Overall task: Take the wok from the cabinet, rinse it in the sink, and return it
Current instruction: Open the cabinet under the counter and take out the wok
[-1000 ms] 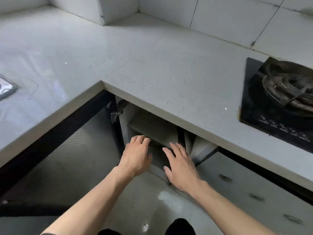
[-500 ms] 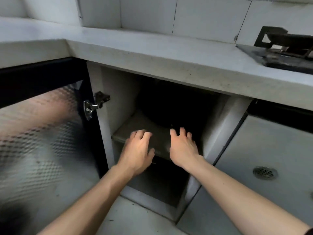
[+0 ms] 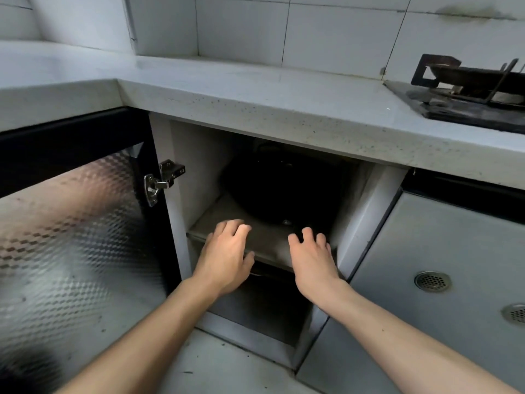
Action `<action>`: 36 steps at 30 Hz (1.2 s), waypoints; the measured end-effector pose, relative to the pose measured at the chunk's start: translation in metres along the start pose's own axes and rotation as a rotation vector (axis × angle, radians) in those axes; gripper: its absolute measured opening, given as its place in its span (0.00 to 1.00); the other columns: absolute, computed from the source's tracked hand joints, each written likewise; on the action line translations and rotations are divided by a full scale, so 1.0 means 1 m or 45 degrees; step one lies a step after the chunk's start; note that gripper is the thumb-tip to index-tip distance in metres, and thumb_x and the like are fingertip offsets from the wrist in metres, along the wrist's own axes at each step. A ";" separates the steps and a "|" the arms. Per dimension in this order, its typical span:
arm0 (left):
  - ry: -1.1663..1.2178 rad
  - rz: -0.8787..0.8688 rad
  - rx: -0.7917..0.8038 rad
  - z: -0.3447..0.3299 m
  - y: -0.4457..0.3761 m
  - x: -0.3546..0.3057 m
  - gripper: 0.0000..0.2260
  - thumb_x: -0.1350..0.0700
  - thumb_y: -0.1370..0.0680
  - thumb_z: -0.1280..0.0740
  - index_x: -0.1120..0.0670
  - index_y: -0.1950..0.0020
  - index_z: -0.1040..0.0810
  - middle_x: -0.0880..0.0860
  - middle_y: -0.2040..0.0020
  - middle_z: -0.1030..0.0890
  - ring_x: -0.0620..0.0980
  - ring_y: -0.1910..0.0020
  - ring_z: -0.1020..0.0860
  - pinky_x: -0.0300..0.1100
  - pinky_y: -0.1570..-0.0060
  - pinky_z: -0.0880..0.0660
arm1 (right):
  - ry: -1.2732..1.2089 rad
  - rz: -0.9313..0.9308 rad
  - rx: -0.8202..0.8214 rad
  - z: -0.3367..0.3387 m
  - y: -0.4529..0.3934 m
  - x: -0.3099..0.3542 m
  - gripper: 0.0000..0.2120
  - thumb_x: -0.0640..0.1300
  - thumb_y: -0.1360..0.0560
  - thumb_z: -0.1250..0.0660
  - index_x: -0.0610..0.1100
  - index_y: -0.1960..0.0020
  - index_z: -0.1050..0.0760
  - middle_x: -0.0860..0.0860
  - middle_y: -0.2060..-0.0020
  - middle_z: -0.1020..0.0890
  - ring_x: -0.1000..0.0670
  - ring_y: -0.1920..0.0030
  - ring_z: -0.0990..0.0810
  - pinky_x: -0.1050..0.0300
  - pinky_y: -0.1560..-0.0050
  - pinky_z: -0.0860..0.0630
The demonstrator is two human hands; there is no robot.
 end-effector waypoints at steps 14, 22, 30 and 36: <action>-0.137 -0.225 0.009 0.013 0.006 0.010 0.17 0.57 0.31 0.24 0.55 0.44 0.22 0.53 0.41 0.23 0.57 0.42 0.25 0.53 0.51 0.23 | -0.096 0.063 0.043 0.009 0.096 0.008 0.39 0.25 0.35 0.35 0.46 0.29 0.41 0.47 0.32 0.39 0.41 0.38 0.36 0.51 0.36 0.32; -0.180 -0.375 -0.103 0.018 0.032 0.000 0.18 0.57 0.36 0.20 0.55 0.52 0.24 0.51 0.56 0.24 0.53 0.58 0.26 0.45 0.62 0.28 | -0.170 0.099 0.031 0.022 0.134 -0.001 0.44 0.23 0.36 0.37 0.50 0.26 0.46 0.53 0.32 0.41 0.46 0.38 0.38 0.52 0.40 0.30; -0.237 -0.456 -0.128 0.006 0.036 0.002 0.13 0.63 0.33 0.24 0.56 0.53 0.24 0.52 0.57 0.25 0.54 0.60 0.26 0.47 0.63 0.29 | -0.081 0.016 0.000 0.022 0.116 -0.013 0.34 0.24 0.36 0.34 0.45 0.35 0.38 0.49 0.41 0.35 0.45 0.45 0.33 0.56 0.57 0.36; -0.298 -0.486 -0.231 -0.005 0.040 0.004 0.09 0.66 0.31 0.28 0.57 0.54 0.24 0.53 0.58 0.25 0.55 0.61 0.28 0.48 0.62 0.31 | -0.106 0.022 -0.006 0.012 0.113 -0.023 0.34 0.24 0.38 0.36 0.46 0.37 0.37 0.49 0.42 0.35 0.45 0.46 0.33 0.56 0.57 0.35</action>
Point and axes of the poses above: each hand's wrist, its own y-axis away from the middle knuckle, its own z-axis out of the back of the hand, x = y × z, the point moved 6 cm from there along -y, towards the middle knuckle
